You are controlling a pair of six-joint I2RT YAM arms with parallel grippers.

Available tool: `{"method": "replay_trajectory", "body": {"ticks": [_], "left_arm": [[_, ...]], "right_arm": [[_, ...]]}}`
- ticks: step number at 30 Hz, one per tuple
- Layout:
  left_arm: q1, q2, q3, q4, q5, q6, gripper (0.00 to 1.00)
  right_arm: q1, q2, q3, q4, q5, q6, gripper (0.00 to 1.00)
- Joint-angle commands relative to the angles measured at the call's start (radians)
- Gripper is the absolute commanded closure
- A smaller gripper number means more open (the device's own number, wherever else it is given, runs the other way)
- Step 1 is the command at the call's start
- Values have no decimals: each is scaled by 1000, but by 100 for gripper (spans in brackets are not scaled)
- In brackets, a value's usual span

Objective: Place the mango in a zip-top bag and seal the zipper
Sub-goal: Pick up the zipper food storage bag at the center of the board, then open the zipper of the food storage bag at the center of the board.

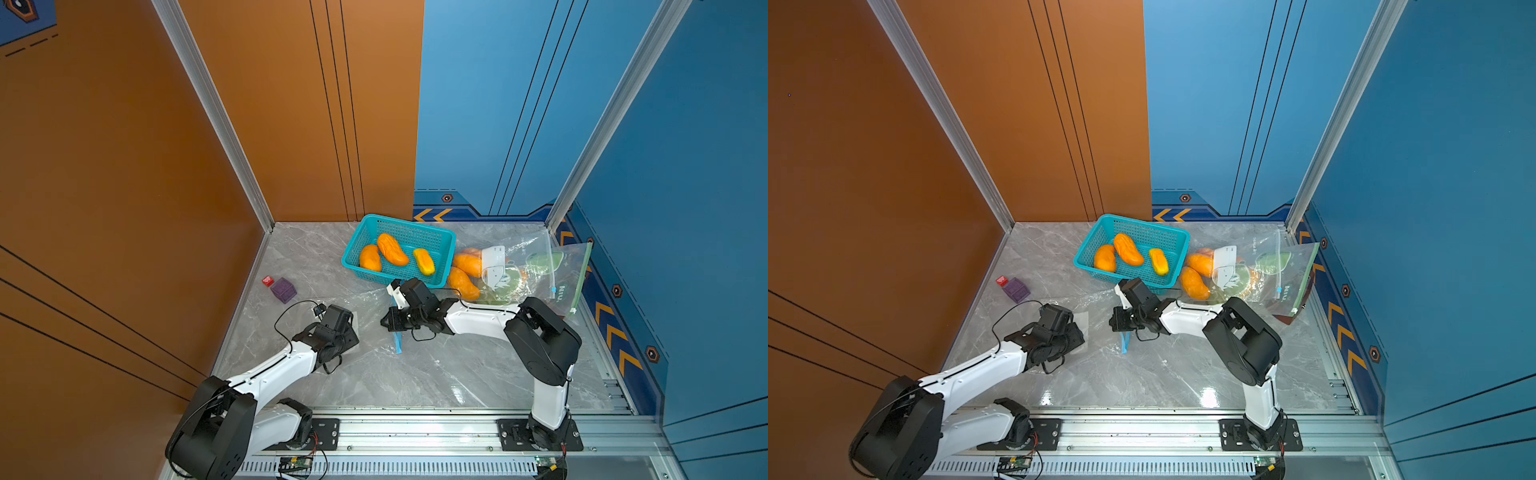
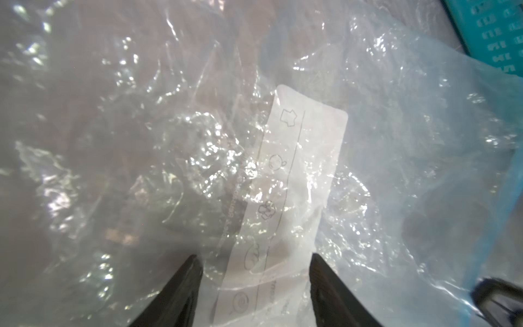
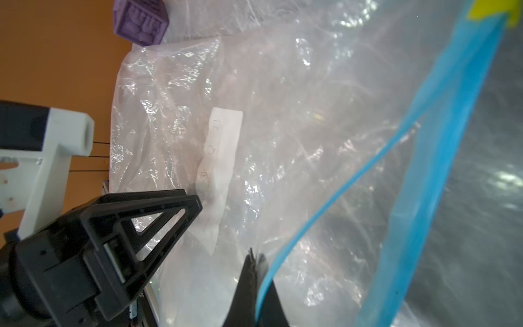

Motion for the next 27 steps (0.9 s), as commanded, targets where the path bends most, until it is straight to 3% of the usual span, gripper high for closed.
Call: {"method": "replay_trajectory", "body": {"ticks": [1,10,18,19,22,27], "left_arm": [[9,-58,53,-42,64,-41,34],[21,-217,190,-47,104,-88,20],[17,-214,315,-50,140,-61,15],[15,-203,332,-49,147,-55,9],[-10,-153,383,-49,163,-29,4],[-45,-79,433,-48,177,-8,2]], "right_arm": [[33,-111,23,-79,70,-282,100],[30,-213,16,-62,44,-626,100],[-6,-230,25,-32,20,-665,100],[-8,-228,27,-31,20,-665,100],[-9,-224,38,-34,18,-664,100],[-9,-221,51,-38,17,-661,100]]}}
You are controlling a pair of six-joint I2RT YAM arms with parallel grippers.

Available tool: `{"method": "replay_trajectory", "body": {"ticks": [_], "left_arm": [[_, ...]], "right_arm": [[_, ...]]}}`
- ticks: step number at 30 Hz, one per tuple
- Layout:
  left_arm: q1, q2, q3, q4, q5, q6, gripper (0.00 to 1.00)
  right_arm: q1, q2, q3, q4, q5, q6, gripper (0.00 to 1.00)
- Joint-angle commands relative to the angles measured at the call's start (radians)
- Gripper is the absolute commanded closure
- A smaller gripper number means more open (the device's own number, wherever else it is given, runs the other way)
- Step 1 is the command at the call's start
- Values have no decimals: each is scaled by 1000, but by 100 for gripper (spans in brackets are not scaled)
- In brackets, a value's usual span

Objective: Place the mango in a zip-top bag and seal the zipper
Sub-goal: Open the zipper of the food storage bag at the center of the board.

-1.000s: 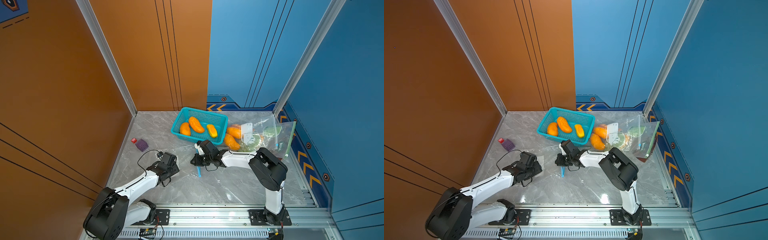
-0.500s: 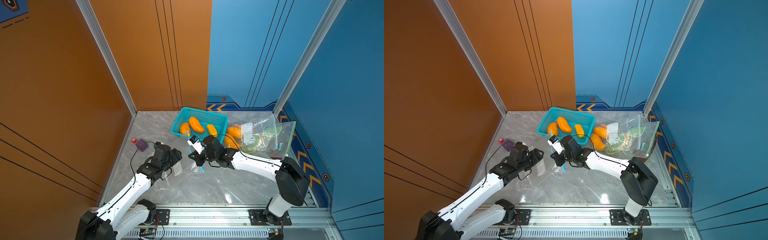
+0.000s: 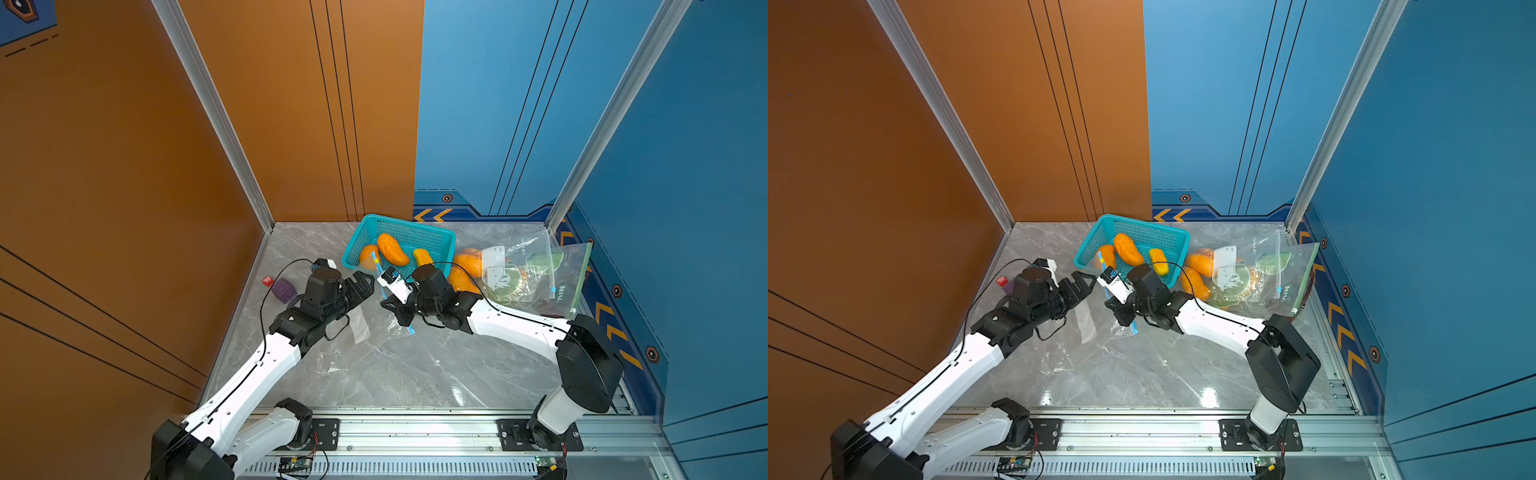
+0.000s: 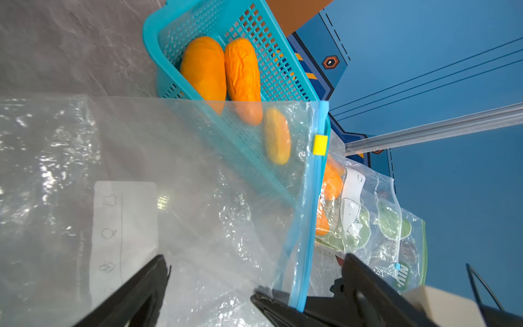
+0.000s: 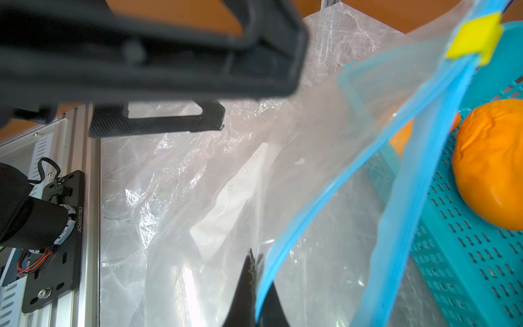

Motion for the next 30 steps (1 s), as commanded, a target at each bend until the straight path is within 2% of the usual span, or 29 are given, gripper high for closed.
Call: {"method": "replay_trajectory", "body": {"ticks": [1,10,13,14,16,20,24,27,30], "left_arm": [[-20,31,37,-16,26,37,1],[-56,108,70,-15,56,54,3],[-62,122,64,-16,57,56,12],[-62,122,54,-16,50,50,23],[-59,125,42,-13,43,38,36],[-61,129,43,-12,40,42,71],[-59,128,33,-12,16,58,97],[-49,114,14,-12,-8,76,100],[-36,95,-5,-11,-11,114,100]], "right_arm": [[0,-19,35,-8,-20,-18,100],[2,-17,58,-23,-23,-11,100],[4,-19,62,-17,-16,0,100],[4,-19,64,-15,-15,3,100],[8,-16,74,-17,-7,6,100],[26,1,103,-42,10,8,97],[38,15,119,-36,26,64,90],[34,15,129,-39,49,148,80],[29,-20,120,-50,72,211,57]]}}
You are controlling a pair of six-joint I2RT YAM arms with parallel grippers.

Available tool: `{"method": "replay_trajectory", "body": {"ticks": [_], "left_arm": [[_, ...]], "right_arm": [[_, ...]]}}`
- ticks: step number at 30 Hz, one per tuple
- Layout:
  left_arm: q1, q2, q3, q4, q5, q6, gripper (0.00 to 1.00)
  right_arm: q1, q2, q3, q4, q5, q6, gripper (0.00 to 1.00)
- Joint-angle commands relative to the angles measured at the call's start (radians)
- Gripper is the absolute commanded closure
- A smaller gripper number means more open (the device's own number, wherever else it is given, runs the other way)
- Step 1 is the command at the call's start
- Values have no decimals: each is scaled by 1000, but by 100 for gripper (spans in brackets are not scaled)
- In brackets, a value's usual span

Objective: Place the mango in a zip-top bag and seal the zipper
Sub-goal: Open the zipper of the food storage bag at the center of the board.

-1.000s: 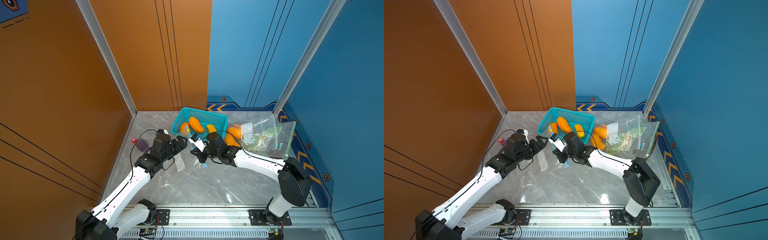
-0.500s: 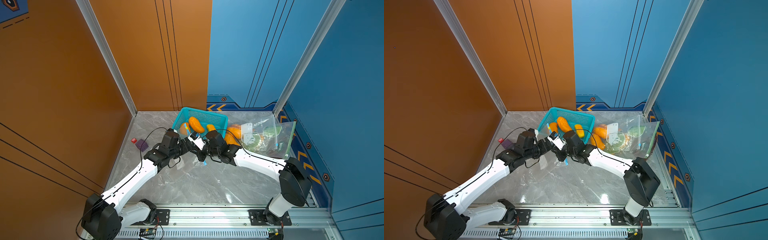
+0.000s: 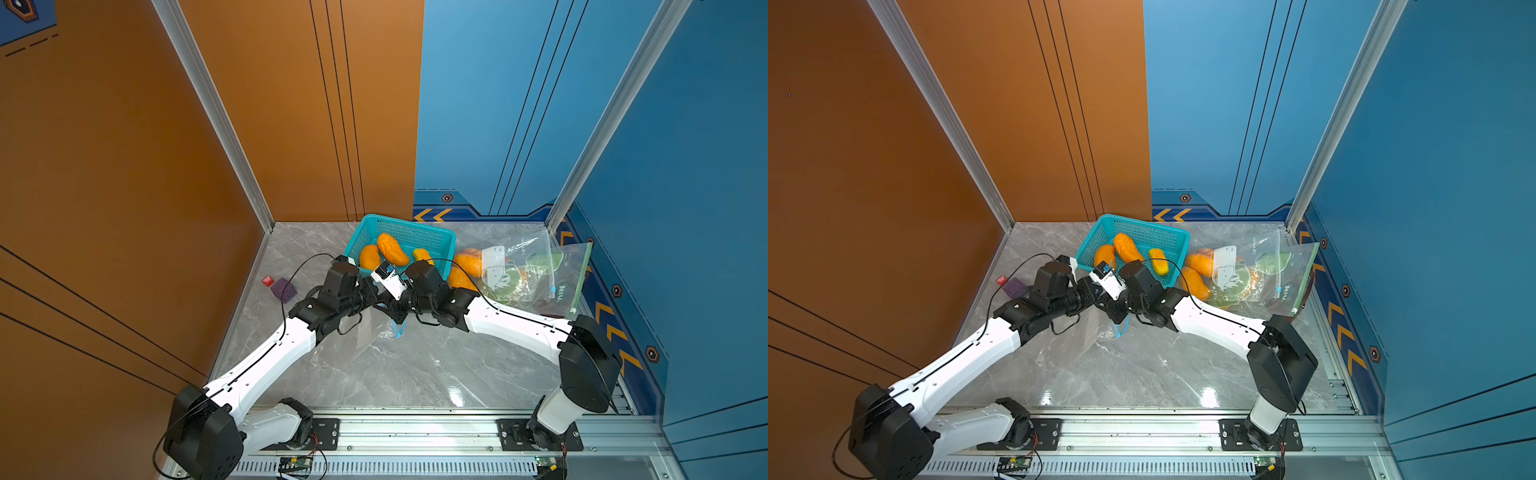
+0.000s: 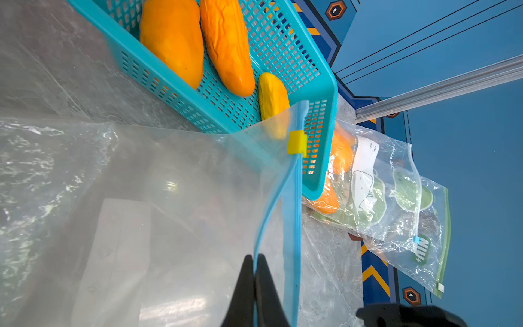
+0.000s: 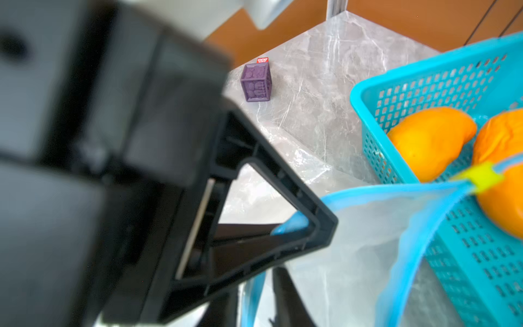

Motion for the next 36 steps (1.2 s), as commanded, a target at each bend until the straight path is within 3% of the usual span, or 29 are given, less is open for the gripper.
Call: {"method": "replay_trajectory", "body": {"ticks": [1,4,10,16,28,30,36], "left_arm": [[12,-28,-33,-40,-27,66,100],[16,-43,-44,-40,-29,92,100],[16,-50,-63,-39,-35,103,100],[15,-53,-66,-28,-39,98,100],[26,-104,-48,-3,-55,114,100],[31,-117,-23,-5,-56,145,100],[98,-170,24,-57,-110,270,100]], "right_arm": [[-7,-45,22,6,59,108,53],[-8,-94,17,-27,115,169,45],[-12,-102,80,-230,367,356,37],[-4,5,117,-279,294,533,35],[26,230,228,-286,155,604,35],[13,255,260,-324,163,595,39],[-60,248,333,-459,274,527,68]]}}
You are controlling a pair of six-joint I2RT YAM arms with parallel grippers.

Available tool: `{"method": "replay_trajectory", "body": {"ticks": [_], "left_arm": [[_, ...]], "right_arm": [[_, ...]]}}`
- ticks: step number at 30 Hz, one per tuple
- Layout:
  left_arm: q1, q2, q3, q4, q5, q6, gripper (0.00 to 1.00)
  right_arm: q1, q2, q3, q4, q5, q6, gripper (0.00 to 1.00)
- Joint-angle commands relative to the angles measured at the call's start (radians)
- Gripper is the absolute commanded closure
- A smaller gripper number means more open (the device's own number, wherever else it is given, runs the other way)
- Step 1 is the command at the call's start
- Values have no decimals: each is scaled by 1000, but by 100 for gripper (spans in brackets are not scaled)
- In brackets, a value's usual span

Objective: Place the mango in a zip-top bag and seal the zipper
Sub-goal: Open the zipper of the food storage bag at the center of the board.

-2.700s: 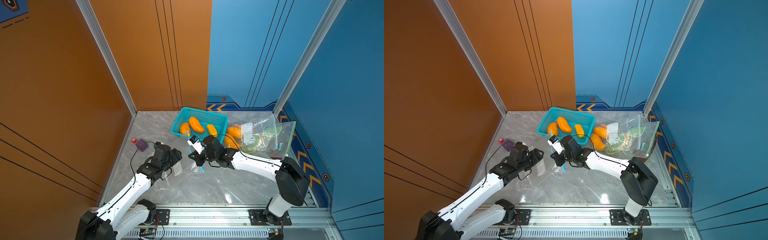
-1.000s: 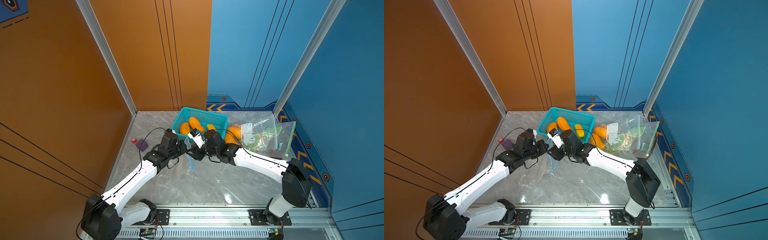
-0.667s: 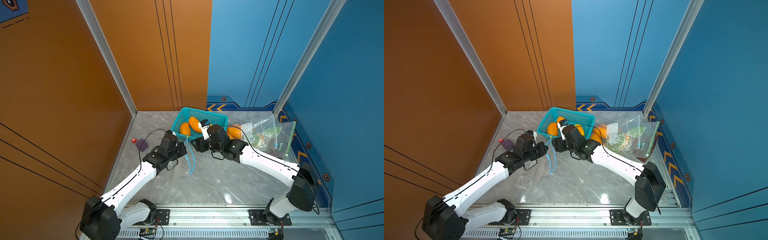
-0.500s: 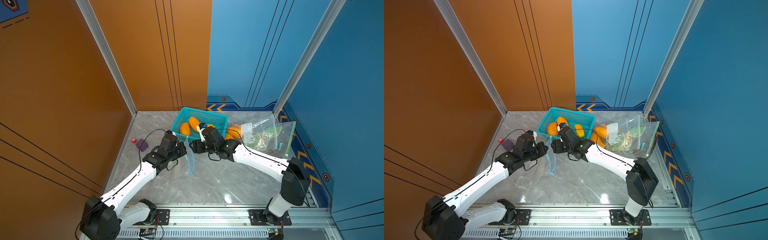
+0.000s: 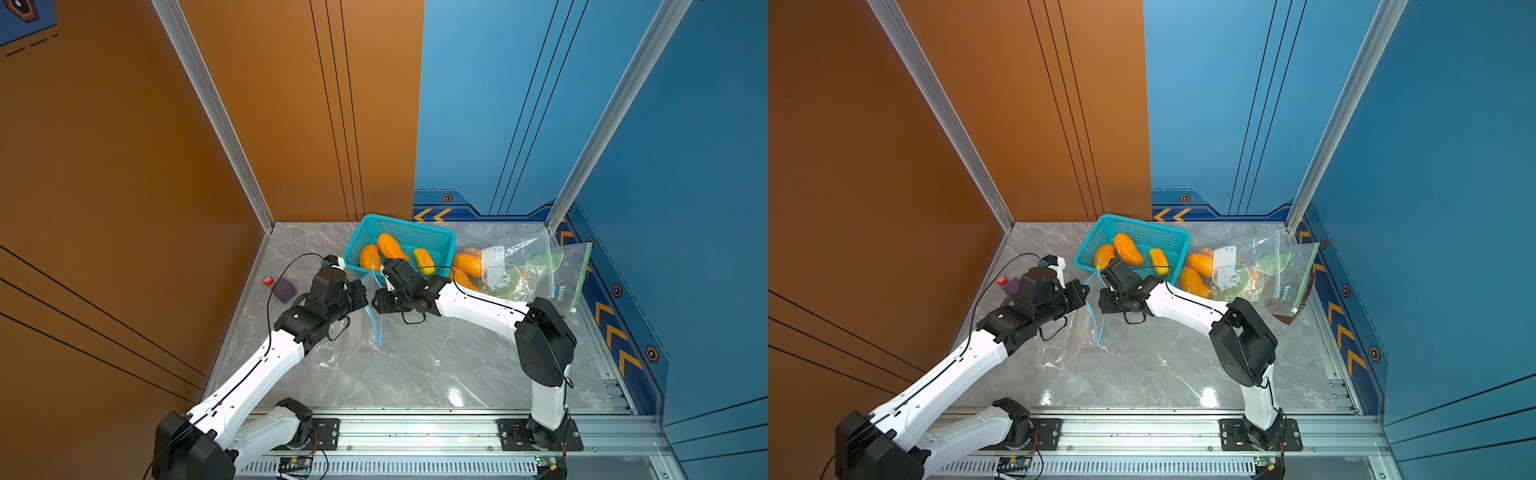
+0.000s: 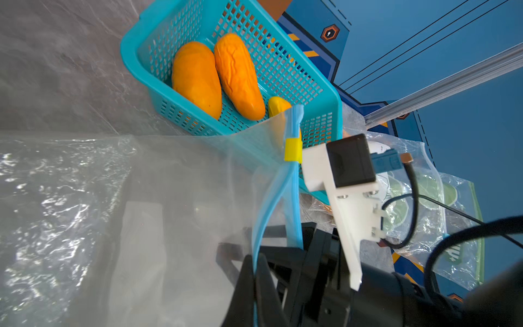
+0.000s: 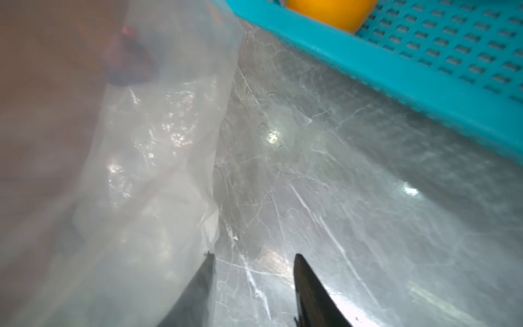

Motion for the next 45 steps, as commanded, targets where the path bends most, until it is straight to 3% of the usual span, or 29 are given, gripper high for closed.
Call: {"method": "replay_trajectory", "body": {"ticks": [1,9,10,13,20,22,27,30,33,38,39,45], "left_arm": [[39,-36,57,-37,-60,127,100],[-1,22,245,-158,-43,333,100],[-20,31,257,-169,-40,345,94],[-55,55,264,-197,-29,334,55],[-82,69,202,-203,-19,240,10],[-87,73,197,-202,-26,236,1],[-61,86,182,-208,-143,204,0],[-40,105,193,-206,-191,205,10],[-27,142,219,-204,-180,216,32],[-29,163,225,-203,-166,208,96],[-29,155,221,-203,-187,212,100],[-87,49,244,-199,-430,377,100]], "right_arm": [[-49,-16,53,-120,86,-41,70],[-87,7,141,-159,78,-80,87],[-86,19,161,-154,56,-75,88],[-76,38,211,-144,33,-61,90],[-62,58,254,-125,36,-19,92],[-59,56,255,-123,35,-21,92],[-58,43,238,-122,23,-33,92],[-55,25,217,-117,15,-52,92],[-46,7,196,-109,10,-75,92],[-52,-25,156,-108,40,-91,92],[-57,-29,146,-109,46,-90,92],[-96,-29,94,-157,96,-72,90]]}}
